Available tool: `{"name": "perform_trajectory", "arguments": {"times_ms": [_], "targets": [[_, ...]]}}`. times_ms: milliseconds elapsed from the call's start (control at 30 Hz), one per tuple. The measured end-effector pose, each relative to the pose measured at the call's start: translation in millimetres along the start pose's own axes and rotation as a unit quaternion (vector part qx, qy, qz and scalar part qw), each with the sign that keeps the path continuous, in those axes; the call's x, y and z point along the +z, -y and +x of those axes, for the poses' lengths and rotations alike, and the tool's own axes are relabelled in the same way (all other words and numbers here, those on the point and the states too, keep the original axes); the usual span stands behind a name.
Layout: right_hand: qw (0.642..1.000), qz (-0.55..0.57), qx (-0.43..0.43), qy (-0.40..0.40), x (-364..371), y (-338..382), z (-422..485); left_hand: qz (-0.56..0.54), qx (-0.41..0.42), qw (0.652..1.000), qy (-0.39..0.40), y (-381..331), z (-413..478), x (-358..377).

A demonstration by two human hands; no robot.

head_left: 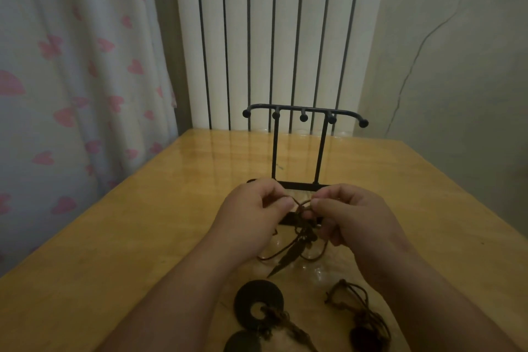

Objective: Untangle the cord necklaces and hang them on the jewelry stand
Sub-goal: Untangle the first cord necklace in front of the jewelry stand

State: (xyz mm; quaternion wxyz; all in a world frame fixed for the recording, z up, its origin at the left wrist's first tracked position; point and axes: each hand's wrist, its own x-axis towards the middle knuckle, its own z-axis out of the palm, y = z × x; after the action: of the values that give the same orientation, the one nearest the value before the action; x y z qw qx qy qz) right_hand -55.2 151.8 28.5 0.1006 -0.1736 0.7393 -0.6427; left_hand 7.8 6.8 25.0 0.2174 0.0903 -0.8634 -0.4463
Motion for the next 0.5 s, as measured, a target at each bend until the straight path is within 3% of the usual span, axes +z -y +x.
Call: {"name": "perform_trajectory", "arguments": {"times_ms": [233, 500], "targets": [[0.999, 0.012, 0.020, -0.036, 0.4, 0.9, 1.9, -0.268, -0.042, 0.961, -0.058, 6.7, 4.2, -3.9], [0.999, 0.021, 0.002, -0.032, 0.6, 3.2, -0.4, -0.200, -0.055, 0.978, -0.027, 2.8, 2.2, -2.2]]}}
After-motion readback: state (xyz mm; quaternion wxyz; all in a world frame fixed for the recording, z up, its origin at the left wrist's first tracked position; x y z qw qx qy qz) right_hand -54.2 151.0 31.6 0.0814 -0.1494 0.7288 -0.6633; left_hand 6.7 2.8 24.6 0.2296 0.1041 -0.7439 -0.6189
